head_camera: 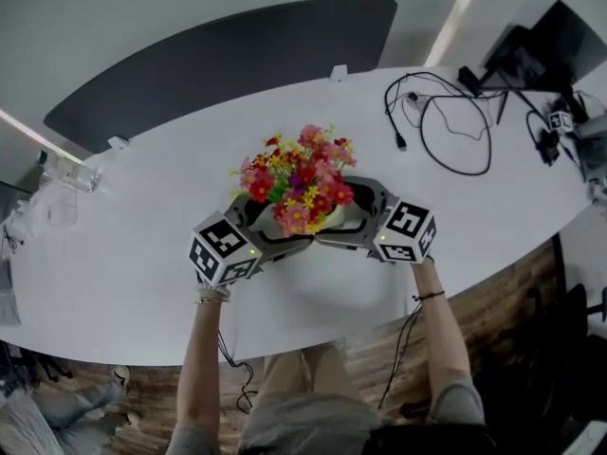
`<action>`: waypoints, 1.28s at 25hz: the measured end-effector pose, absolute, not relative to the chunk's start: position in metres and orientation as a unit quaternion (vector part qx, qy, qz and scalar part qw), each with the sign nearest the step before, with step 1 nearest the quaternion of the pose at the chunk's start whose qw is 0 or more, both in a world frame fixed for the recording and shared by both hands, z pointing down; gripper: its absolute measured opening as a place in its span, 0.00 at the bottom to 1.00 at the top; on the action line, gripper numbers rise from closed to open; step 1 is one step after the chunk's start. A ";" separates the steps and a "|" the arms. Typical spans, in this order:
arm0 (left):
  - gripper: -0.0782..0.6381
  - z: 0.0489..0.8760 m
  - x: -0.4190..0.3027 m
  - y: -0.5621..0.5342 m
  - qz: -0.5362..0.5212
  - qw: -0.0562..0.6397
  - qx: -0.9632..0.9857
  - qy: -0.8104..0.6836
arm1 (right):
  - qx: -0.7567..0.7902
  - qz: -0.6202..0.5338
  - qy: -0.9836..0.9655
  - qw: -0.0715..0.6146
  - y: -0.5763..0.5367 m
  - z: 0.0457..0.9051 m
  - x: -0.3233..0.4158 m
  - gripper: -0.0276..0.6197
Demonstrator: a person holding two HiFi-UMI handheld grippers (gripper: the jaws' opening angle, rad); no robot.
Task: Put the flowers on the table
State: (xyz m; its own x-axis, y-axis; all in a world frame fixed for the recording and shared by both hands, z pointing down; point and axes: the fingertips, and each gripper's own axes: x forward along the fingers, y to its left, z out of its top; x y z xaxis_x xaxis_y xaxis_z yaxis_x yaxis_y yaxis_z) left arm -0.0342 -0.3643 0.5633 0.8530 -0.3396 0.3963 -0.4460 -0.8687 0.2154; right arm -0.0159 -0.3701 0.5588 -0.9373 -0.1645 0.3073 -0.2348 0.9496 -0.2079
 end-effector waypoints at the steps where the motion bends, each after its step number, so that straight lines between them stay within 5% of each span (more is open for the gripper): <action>1: 0.73 0.566 -0.034 -0.364 0.178 0.153 0.950 -0.207 | 0.103 0.123 -0.976 0.147 -0.370 0.561 -0.016 0.73; 32: 0.73 0.586 -0.034 -0.357 0.233 0.076 0.941 -0.233 | 0.107 0.083 -0.965 0.223 -0.360 0.587 -0.015 0.73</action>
